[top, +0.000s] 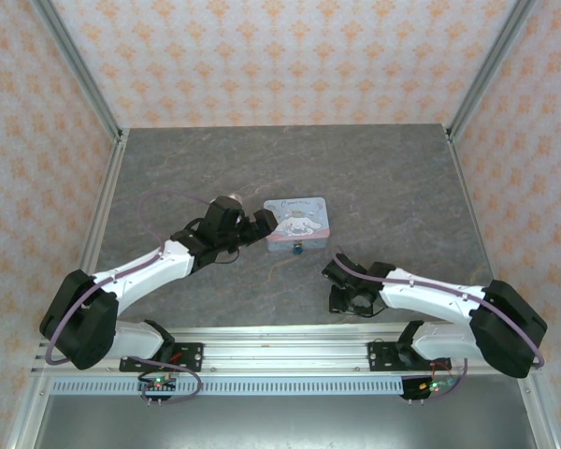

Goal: Unlock the padlock with the key

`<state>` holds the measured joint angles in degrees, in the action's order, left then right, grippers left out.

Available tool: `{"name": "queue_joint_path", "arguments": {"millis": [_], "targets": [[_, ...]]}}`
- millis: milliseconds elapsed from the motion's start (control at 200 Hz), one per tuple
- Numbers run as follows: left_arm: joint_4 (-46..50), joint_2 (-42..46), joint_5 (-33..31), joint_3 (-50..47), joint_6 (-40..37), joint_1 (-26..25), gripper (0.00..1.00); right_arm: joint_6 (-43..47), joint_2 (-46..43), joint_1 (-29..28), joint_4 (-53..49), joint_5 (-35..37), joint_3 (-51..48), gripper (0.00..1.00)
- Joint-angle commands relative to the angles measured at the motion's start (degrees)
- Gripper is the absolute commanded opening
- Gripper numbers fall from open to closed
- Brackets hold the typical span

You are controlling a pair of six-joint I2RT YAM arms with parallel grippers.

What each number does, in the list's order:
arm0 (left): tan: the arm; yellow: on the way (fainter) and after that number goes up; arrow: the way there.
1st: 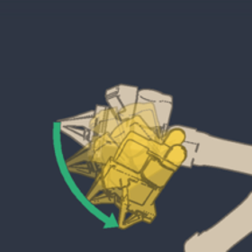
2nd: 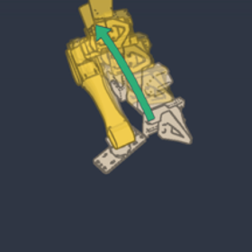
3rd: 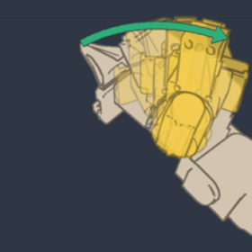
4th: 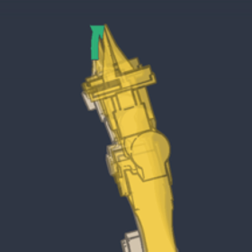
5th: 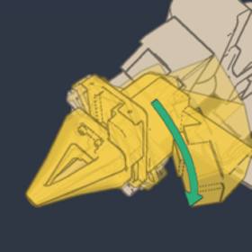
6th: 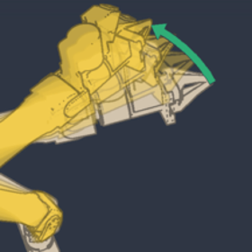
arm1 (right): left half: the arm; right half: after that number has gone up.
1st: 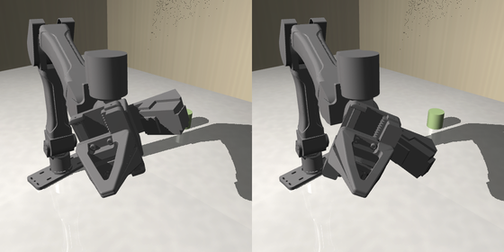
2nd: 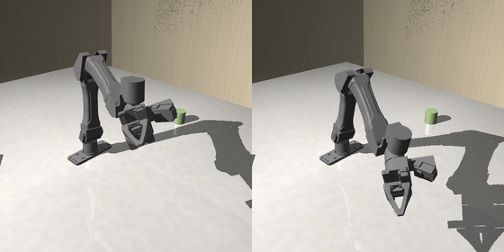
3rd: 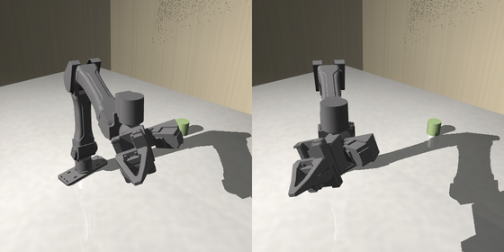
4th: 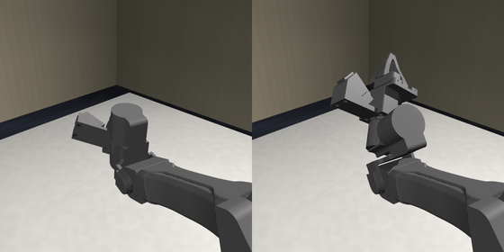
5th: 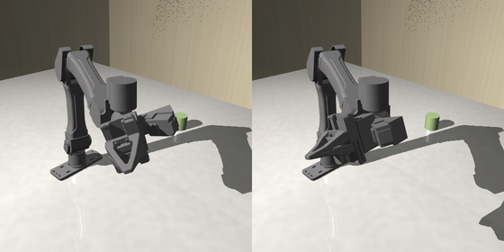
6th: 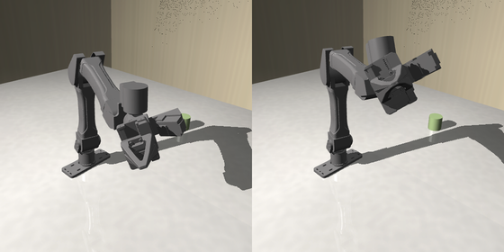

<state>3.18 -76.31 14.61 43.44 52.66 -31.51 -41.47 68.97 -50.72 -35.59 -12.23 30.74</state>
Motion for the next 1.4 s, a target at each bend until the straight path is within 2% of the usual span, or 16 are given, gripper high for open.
{"name": "queue_joint_path", "arguments": {"millis": [0,250,335,455,871,1226,1251,1291,1326,1336,1351,1396], "targets": [[-1.0,-0.8,0.0,0.9,0.5,-0.4,1.00,0.3,1.2,-0.7,-1.3,-0.2,-0.9,0.35],[-1.2,-1.5,-0.3,1.0,0.7,-0.4,1.00,-0.1,2.1,-0.7,0.7,-0.6,-0.9,0.23],[-0.9,-1.6,-0.8,1.3,0.5,-0.5,1.00,0.0,2.8,-0.7,1.4,-0.7,0.2,0.16],[0.1,-1.3,-2.2,1.6,-0.3,-0.4,1.00,0.0,4.8,-0.7,3.0,-0.9,2.3,0.00],[5.7,-1.6,-6.8,4.7,-6.2,-0.3,1.00,-1.2,11.4,-0.7,11.8,-2.1,10.1,0.00],[4.5,-2.7,-2.7,4.3,-3.2,0.5,1.00,-2.5,12.7,-0.7,14.6,-1.4,11.5,0.00],[4.9,-2.5,-2.6,4.4,-3.3,0.5,1.00,-2.6,12.1,-0.7,13.9,-1.1,11.4,0.06],[5.3,-2.3,-2.7,4.6,-3.5,0.5,1.00,-3.0,11.2,-0.7,12.1,-0.1,11.1,0.20],[5.6,-2.1,-2.7,4.7,-3.6,0.5,1.00,-3.4,9.7,-0.7,10.5,0.5,10.4,0.39],[5.7,-1.9,-2.7,4.7,-3.7,0.5,1.00,-3.4,9.5,-0.7,10.3,0.5,10.3,0.40],[5.8,-1.8,-2.8,4.7,-3.6,0.5,1.00,-3.7,8.8,-0.7,9.8,0.7,9.9,0.48],[6.3,-1.6,-3.1,4.9,-3.6,0.5,1.00,-3.8,7.0,-0.7,7.4,1.3,9.2,0.55]]}}
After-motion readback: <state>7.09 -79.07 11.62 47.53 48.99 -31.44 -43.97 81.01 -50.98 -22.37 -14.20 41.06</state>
